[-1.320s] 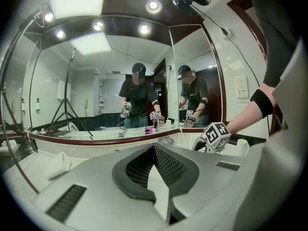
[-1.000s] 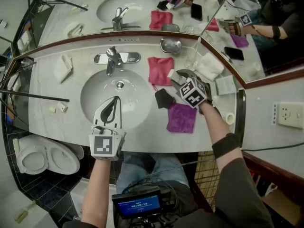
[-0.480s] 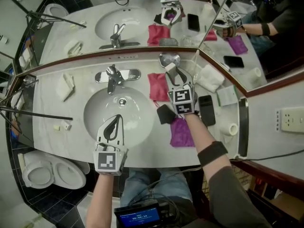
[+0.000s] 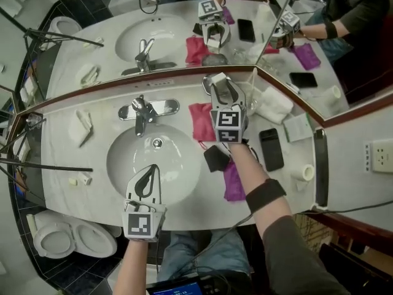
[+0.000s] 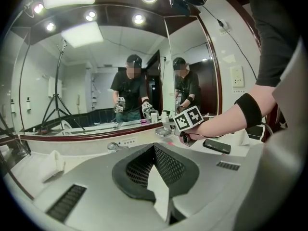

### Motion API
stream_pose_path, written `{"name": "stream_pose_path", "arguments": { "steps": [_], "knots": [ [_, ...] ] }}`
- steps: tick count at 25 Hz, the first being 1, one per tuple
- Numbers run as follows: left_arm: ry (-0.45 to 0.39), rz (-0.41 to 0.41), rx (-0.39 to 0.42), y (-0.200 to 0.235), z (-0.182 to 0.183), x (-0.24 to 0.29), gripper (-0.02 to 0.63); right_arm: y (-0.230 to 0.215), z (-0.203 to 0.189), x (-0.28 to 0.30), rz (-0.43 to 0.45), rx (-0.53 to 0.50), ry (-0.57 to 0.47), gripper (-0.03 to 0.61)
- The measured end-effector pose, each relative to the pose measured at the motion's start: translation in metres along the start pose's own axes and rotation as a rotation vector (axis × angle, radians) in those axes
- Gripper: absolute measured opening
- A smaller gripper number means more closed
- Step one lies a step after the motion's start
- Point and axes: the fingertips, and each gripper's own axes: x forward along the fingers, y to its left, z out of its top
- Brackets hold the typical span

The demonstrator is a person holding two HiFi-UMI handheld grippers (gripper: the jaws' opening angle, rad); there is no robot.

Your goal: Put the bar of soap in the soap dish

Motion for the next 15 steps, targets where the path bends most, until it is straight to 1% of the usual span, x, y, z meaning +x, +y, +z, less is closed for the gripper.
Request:
{"name": "stream_pose_path", "arguments": {
  "steps": [8, 11, 15],
  "knots": [
    [0.008, 0.005, 0.015, 0.012, -0.006, 0.001, 0.0, -0.01, -0.016, 0.019, -0.103, 0.061, -0.014, 0.199],
    [0.015, 0.005, 0.025, 0.016, -0.009, -0.002, 0.0, -0.007, -0.024, 0.022, -0.106, 0.063, -0.001, 0.199],
    [0.024, 0.009, 0.013, 0.017, -0.01, -0.004, 0.0, -0.004, -0.029, 0.023, -0.091, 0.051, 0.01, 0.212]
  ]
}}
